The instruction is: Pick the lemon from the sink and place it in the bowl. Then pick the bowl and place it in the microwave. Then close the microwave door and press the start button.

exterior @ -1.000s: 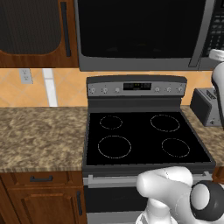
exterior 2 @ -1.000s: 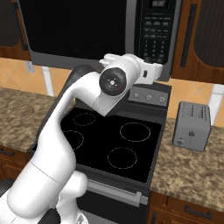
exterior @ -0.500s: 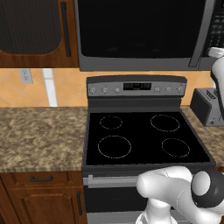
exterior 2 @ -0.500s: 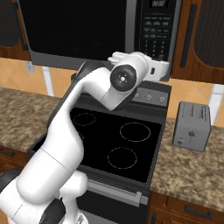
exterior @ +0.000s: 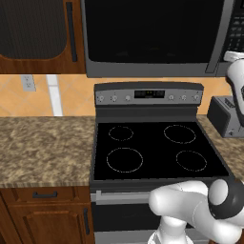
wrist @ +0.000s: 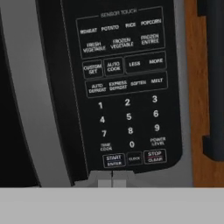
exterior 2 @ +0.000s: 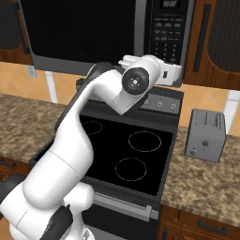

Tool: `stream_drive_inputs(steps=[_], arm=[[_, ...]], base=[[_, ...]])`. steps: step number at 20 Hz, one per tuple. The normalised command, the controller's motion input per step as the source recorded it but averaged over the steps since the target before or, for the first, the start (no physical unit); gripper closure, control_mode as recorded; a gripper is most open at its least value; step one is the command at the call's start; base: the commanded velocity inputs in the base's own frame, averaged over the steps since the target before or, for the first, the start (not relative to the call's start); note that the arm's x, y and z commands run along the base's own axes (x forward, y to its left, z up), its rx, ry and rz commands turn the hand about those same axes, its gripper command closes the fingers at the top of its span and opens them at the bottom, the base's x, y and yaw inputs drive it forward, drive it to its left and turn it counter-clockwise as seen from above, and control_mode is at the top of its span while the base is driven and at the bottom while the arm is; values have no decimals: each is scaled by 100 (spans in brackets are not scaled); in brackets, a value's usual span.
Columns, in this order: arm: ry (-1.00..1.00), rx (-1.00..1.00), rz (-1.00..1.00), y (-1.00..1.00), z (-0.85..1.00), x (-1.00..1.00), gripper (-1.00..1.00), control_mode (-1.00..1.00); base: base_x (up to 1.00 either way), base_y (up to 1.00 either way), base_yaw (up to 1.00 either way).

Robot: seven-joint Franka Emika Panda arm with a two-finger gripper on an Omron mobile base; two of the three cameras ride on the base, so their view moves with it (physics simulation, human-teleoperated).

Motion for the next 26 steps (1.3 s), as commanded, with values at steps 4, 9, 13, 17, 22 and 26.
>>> stream_drive_inputs(steps=[4, 9, 13, 17, 22, 26], arm=[[1, 0, 0, 0, -4, 30, 100, -100], [1, 0, 0, 0, -13, 29, 100, -100], [0, 0, 0, -3, -12, 22, 100, -100], [0, 0, 0, -3, -5, 21, 100, -100], [0, 0, 0, -8, -3, 19, 100, -100], [0, 0, 0, -11, -13, 16, 100, -100]], base=[[0, 0, 0], [0, 0, 0], [0, 0, 0], [0, 0, 0], [0, 0, 0], [0, 0, 0]])
